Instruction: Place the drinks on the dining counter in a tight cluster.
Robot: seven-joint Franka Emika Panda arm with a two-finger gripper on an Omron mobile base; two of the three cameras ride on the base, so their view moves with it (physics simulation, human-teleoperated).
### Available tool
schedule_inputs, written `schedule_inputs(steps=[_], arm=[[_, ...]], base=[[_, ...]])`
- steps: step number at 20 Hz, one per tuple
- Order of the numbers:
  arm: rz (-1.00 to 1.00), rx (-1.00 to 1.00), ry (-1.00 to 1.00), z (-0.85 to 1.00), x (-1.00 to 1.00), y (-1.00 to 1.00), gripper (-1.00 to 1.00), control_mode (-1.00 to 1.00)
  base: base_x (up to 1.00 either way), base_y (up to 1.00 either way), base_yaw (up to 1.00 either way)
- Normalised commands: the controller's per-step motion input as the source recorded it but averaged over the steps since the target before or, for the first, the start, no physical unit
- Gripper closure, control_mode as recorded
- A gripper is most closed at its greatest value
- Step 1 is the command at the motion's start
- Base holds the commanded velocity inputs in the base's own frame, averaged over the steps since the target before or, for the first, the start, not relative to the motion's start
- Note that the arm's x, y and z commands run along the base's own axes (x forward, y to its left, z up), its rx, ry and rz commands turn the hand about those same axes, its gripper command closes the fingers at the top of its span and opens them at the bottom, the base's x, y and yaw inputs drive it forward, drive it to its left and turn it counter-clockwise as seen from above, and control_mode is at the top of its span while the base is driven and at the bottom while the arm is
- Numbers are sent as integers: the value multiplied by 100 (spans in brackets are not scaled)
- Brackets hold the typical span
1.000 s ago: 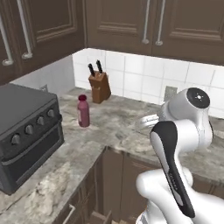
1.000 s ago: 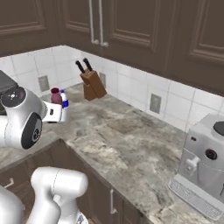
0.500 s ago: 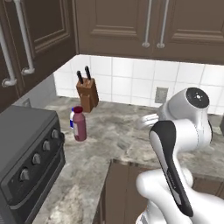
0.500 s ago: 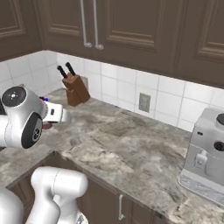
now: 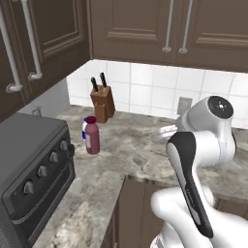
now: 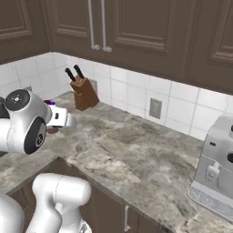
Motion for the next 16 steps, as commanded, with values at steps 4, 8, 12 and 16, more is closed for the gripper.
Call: schedule_inputs(steps=[4, 8, 12, 16], arm=[[0, 0, 0, 0, 0, 0, -100, 100], [0, 0, 0, 0, 0, 0, -100, 100], [0, 0, 0, 0, 0, 0, -100, 100], [0, 0, 0, 0, 0, 0, -100, 100]], base=[[53, 0, 65], [82, -1, 39], [89, 8, -2], [74, 53, -22]])
